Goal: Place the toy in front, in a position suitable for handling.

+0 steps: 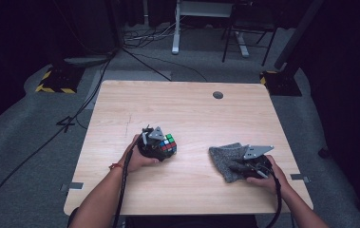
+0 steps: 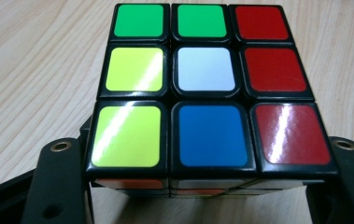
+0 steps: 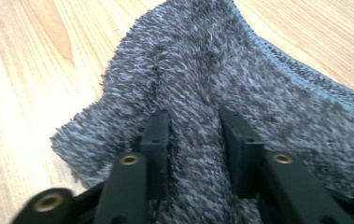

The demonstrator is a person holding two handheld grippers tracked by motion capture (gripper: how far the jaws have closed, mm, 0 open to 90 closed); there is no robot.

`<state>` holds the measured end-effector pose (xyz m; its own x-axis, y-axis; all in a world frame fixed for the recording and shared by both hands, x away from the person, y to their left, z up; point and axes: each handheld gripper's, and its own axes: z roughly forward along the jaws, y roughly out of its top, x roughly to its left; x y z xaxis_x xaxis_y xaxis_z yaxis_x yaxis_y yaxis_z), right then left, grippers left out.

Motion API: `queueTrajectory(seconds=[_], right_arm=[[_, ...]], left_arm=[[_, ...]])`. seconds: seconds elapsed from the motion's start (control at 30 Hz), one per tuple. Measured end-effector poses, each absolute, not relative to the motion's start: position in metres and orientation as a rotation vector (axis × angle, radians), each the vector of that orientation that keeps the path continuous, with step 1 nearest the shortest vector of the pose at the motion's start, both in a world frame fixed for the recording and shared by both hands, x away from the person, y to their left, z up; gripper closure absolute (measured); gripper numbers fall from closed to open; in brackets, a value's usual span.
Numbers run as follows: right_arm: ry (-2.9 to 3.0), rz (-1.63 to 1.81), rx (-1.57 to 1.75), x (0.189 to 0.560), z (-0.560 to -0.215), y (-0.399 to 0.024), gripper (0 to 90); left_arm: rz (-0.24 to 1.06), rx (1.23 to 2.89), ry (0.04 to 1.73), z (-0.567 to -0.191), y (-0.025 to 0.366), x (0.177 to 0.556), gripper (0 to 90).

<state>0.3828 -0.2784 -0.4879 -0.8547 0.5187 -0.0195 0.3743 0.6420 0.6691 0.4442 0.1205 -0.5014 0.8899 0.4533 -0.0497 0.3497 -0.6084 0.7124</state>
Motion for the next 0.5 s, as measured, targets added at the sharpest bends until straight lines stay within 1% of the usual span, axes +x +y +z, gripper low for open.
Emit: queueTrajectory(seconds=[0.1,0.2,0.23,0.27,0.3,0.43,0.5], right_arm=[[2.653,0.982,0.704,0.383,-0.486,-0.278,75.3],[2.651,0.994,0.709,0.384,-0.487,-0.28,76.5],[2.649,1.004,0.709,0.384,-0.487,-0.281,77.3],[2.646,1.029,0.722,0.385,-0.487,-0.283,78.9],[2.644,1.038,0.728,0.385,-0.487,-0.284,79.3],[2.622,1.082,0.744,0.385,-0.485,-0.289,80.4],[2.606,1.103,0.75,0.385,-0.482,-0.292,80.7]], left_arm=[[0.173,2.312,0.522,-0.5,0.108,0.436,33.8],[0.154,2.316,0.506,-0.499,0.103,0.432,33.8],[0.169,2.331,0.486,-0.498,0.1,0.43,33.8],[0.151,2.345,0.461,-0.497,0.095,0.427,33.8],[0.16,2.356,0.448,-0.496,0.093,0.426,33.8],[0.134,2.338,0.421,-0.487,0.087,0.419,33.9],[0.146,2.341,0.4,-0.482,0.084,0.414,33.9]])
